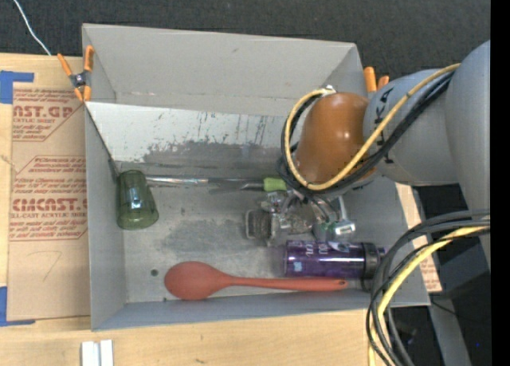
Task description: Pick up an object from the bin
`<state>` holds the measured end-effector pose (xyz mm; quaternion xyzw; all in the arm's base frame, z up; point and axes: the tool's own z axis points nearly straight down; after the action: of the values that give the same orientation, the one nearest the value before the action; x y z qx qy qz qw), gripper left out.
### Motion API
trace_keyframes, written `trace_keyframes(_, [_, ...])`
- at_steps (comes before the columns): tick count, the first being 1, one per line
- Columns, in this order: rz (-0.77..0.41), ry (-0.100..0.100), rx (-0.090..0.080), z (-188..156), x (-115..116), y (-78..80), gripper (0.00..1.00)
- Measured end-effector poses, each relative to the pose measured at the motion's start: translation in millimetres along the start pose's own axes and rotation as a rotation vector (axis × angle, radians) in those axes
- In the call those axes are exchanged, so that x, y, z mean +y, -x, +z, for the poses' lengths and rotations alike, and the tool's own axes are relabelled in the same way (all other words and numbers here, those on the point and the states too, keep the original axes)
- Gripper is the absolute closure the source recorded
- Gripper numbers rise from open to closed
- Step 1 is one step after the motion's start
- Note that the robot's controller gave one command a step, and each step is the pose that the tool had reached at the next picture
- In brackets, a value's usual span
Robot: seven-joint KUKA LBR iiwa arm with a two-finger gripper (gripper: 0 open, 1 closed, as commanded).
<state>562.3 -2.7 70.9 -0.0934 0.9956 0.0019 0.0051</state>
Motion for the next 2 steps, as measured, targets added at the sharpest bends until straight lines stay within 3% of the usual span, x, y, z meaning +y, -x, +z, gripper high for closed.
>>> trace_keyframes(1, [0.000, 0.000, 0.000, 0, 0, 0.0, 1.00])
trace_keyframes(2, [-0.036, 0.000, 0.001, -100, 16, -4.5, 1.00])
